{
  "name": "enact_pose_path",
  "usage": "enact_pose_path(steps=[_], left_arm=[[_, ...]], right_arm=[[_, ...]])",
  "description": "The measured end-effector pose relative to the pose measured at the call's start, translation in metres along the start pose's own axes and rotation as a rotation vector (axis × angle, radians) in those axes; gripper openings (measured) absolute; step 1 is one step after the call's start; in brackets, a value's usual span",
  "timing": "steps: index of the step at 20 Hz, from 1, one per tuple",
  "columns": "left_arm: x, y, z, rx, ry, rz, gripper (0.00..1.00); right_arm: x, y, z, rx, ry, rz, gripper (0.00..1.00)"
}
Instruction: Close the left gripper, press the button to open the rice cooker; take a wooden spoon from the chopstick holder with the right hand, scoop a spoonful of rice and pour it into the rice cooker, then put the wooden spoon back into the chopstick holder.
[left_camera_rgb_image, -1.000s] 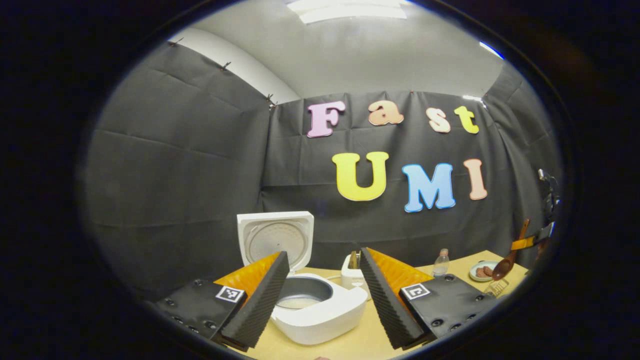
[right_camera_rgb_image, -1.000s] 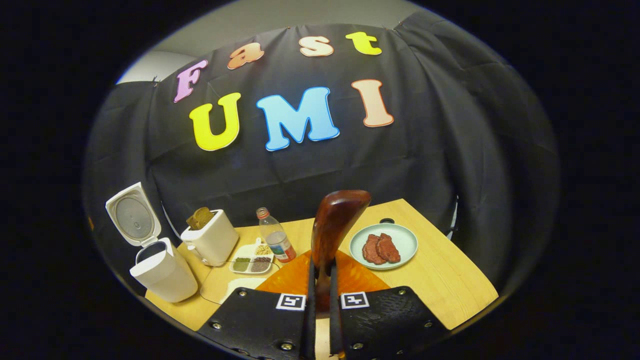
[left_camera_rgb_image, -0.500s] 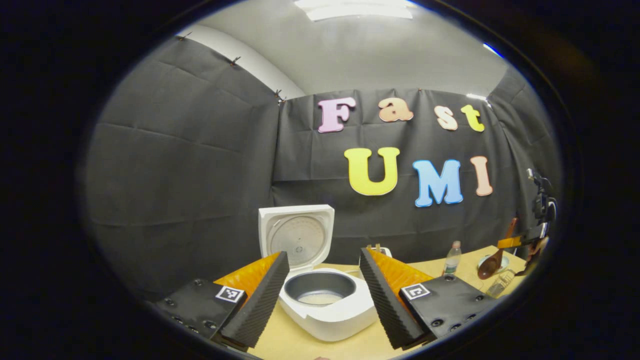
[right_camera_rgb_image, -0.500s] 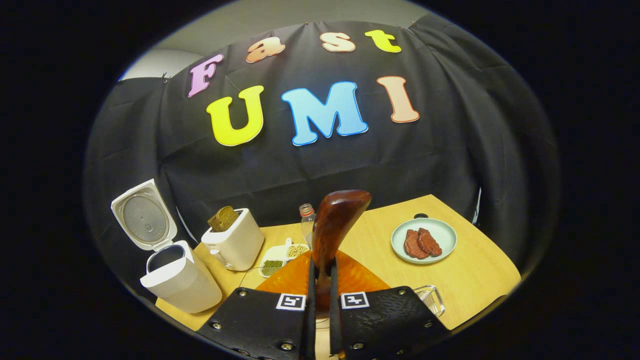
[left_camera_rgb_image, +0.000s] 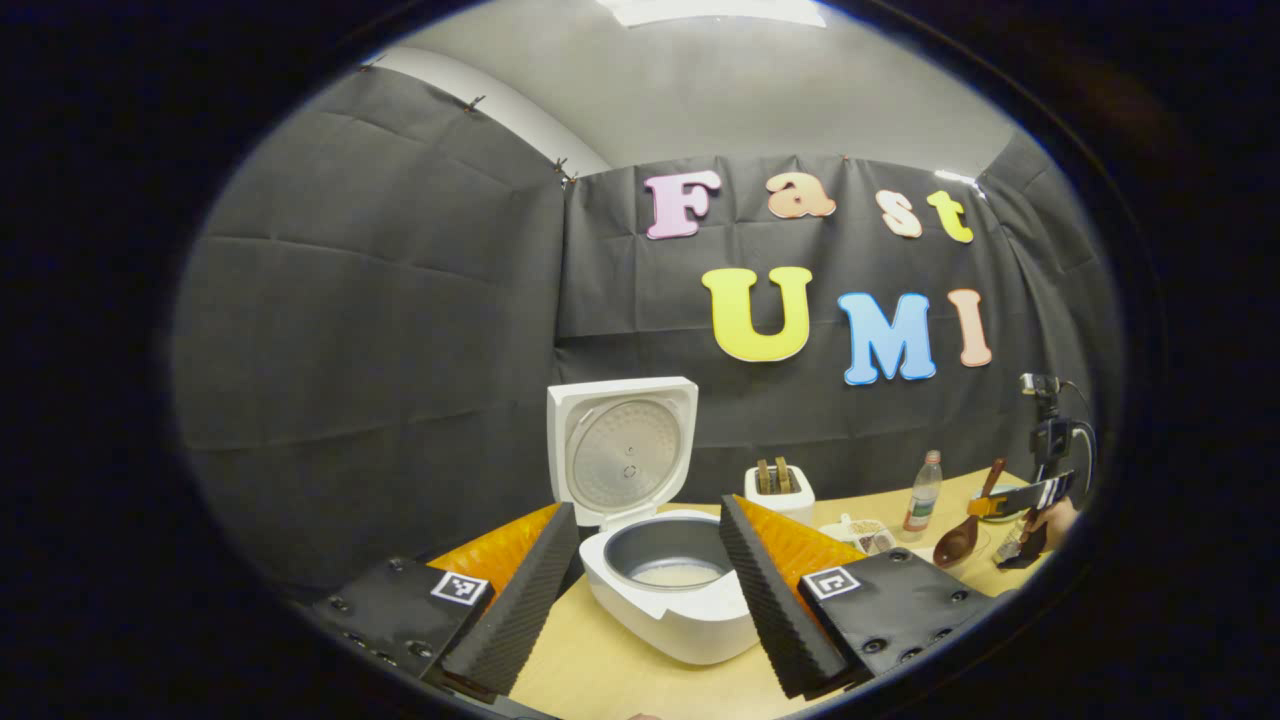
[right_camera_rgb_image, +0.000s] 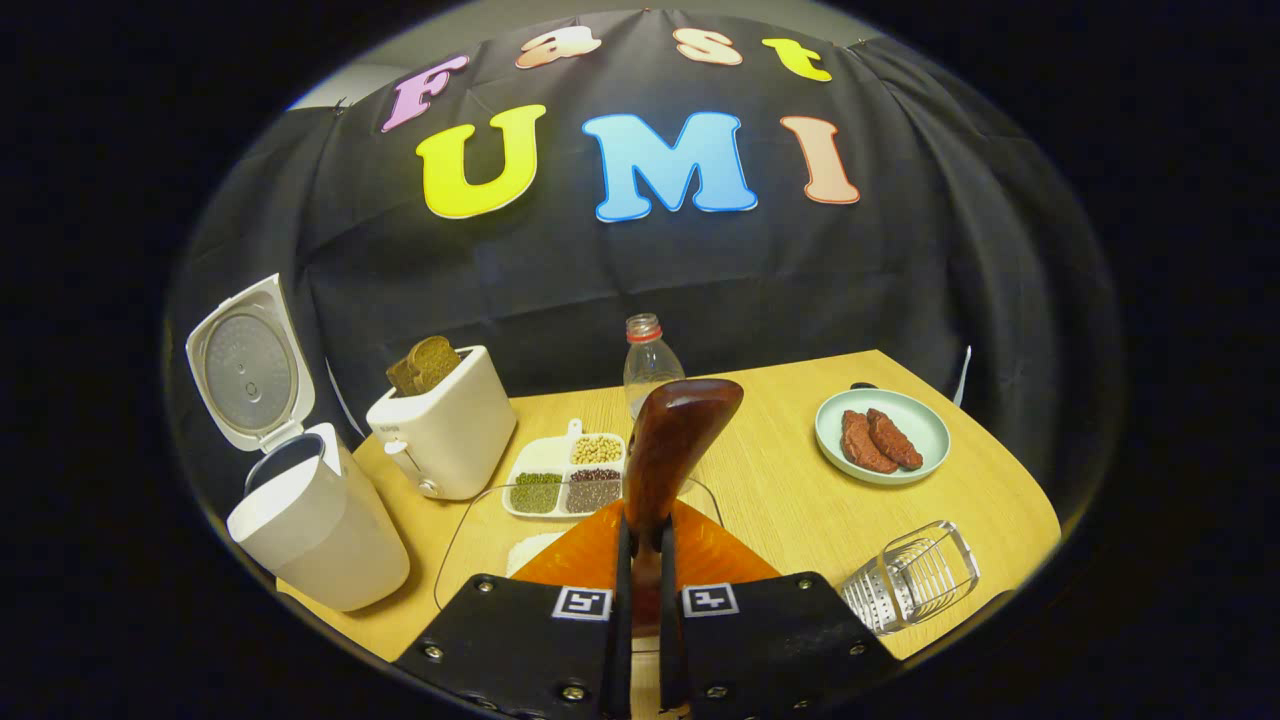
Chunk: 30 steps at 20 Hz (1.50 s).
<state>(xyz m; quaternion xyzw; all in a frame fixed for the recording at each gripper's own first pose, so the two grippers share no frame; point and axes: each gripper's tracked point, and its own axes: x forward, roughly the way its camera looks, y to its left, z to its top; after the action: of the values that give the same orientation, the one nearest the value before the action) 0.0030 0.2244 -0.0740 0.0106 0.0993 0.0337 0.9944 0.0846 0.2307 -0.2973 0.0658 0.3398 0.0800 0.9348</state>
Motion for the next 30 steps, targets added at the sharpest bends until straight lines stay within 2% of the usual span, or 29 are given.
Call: enact_pose_path(steps=[3, 4, 5, 7, 8, 9, 13, 16, 19, 20, 22, 24, 25, 30], left_arm=[[0.002, 0.012, -0.002, 0.01, 0.0, 0.008, 0.98], [0.003, 0.016, -0.001, 0.013, -0.001, 0.011, 0.94], [0.003, 0.019, -0.004, 0.017, 0.001, 0.017, 0.98], [0.005, 0.022, -0.008, 0.009, 0.009, 0.022, 0.98], [0.006, 0.022, -0.01, -0.001, 0.013, 0.021, 0.95], [0.005, 0.022, -0.011, -0.01, 0.013, 0.021, 0.99], [0.004, 0.022, -0.015, -0.027, 0.02, 0.021, 0.98], [0.001, 0.021, -0.014, -0.026, 0.018, 0.027, 0.98], [-0.005, 0.02, -0.01, -0.02, 0.01, 0.031, 0.98], [-0.006, 0.021, -0.009, -0.014, 0.011, 0.034, 0.94], [-0.008, 0.022, -0.01, -0.008, 0.013, 0.043, 0.98], [-0.009, 0.018, -0.009, -0.017, 0.012, 0.043, 0.99], [-0.009, 0.017, -0.009, -0.02, 0.013, 0.041, 0.95], [-0.012, 0.007, -0.01, -0.05, 0.014, 0.033, 0.98]], right_arm=[[0.013, 0.004, -0.019, -0.029, 0.035, -0.027, 0.11], [0.015, 0.008, -0.019, -0.028, 0.027, -0.026, 0.11], [0.017, 0.01, -0.019, -0.026, 0.033, -0.026, 0.12], [0.017, 0.021, -0.023, 0.007, 0.057, -0.001, 0.11], [0.016, 0.028, -0.026, 0.028, 0.074, 0.019, 0.12], [0.015, 0.035, -0.029, 0.042, 0.086, 0.04, 0.12], [0.009, 0.06, -0.037, 0.097, 0.106, 0.105, 0.12], [0.01, 0.064, -0.039, 0.245, 0.136, 0.155, 0.12], [0.018, 0.049, -0.044, 0.522, 0.193, 0.177, 0.12], [0.02, 0.043, -0.046, 0.616, 0.211, 0.188, 0.12], [0.019, 0.031, -0.044, 0.751, 0.219, 0.194, 0.12], [0.017, 0.022, -0.04, 0.774, 0.2, 0.184, 0.11], [0.016, 0.019, -0.035, 0.775, 0.191, 0.186, 0.11], [0.001, 0.033, 0.005, 0.917, 0.162, 0.294, 0.11]])
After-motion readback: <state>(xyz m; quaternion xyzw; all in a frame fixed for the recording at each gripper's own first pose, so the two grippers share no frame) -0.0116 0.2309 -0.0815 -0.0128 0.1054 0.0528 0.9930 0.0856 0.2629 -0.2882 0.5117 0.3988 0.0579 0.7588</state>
